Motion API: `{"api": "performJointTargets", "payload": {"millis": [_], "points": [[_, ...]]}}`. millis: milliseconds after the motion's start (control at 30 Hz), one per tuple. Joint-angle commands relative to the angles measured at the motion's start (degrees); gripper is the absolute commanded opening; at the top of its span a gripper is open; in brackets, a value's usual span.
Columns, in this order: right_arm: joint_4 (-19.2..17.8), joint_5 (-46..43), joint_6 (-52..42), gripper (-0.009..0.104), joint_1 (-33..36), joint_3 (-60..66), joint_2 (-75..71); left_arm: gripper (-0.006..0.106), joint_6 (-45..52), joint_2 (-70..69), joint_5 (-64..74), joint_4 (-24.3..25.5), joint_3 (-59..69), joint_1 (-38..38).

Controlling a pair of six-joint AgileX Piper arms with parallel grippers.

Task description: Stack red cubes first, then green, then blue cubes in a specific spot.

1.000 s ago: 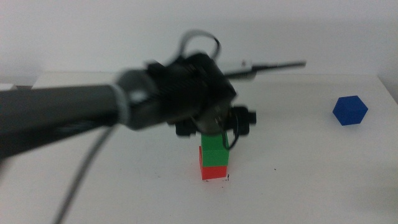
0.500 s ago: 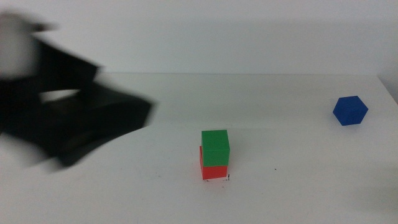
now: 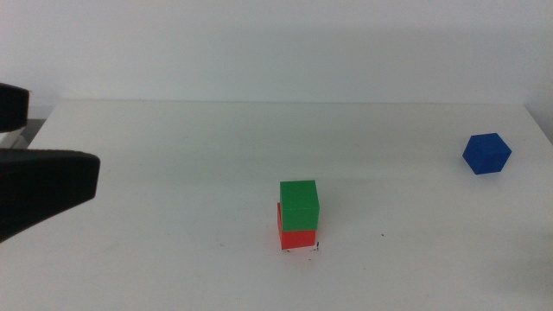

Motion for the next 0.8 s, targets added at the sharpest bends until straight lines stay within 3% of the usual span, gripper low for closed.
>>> {"api": "performJointTargets", "payload": {"millis": [0, 433, 567, 667, 767], "points": [[-0.3, -0.6, -0.4, 0.093, -0.5, 0.2, -0.2, 0.093, -0.5, -0.1, -0.7, 0.0, 0.2, 0.0], [0.1, -3.6, -0.4, 0.093, -0.5, -0.6, -0.2, 0.093, -0.5, -0.1, -2.0, 0.0, 0.2, 0.0], [0.1, 5.3, 3.4, 0.093, -0.5, -12.0, 6.6, 0.093, -0.5, -0.1, -2.0, 0.0, 0.2, 0.0], [0.4, 15.2, 8.1, 0.093, -0.5, -23.6, 20.4, 0.093, -0.5, -0.1, -2.0, 0.0, 0.2, 0.0], [-0.6, 24.1, 6.7, 0.093, -0.5, -34.5, 34.6, 0.093, -0.5, -0.1, -2.0, 0.0, 0.2, 0.0]]}}
